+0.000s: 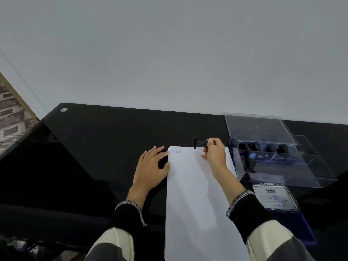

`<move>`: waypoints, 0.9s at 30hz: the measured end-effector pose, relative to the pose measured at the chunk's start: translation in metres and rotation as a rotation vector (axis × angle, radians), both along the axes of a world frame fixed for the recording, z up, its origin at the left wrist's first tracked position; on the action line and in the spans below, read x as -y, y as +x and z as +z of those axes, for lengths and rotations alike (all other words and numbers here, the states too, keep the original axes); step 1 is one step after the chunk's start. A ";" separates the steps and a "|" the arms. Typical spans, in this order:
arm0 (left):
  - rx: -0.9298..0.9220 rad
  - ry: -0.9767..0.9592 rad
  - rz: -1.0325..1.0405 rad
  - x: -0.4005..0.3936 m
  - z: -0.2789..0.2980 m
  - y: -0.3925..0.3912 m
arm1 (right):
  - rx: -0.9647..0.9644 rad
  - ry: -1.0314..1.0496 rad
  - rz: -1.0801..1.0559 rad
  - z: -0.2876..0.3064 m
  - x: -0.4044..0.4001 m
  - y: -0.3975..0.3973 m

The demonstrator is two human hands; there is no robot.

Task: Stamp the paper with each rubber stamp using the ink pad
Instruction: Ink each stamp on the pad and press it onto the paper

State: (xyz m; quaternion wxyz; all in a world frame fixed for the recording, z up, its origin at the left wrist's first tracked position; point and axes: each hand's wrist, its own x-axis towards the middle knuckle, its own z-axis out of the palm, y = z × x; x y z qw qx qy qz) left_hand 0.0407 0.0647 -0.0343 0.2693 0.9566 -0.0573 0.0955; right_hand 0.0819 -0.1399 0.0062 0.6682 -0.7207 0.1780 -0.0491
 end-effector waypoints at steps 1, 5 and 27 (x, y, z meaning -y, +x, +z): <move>-0.002 -0.002 -0.001 0.000 0.000 0.000 | 0.012 -0.017 -0.005 -0.001 0.001 -0.001; 0.004 -0.002 -0.003 0.001 0.001 0.000 | 0.050 -0.054 -0.021 -0.004 0.003 -0.006; -0.176 0.047 0.077 0.012 0.021 0.012 | 0.094 -0.014 -0.080 -0.017 0.004 -0.017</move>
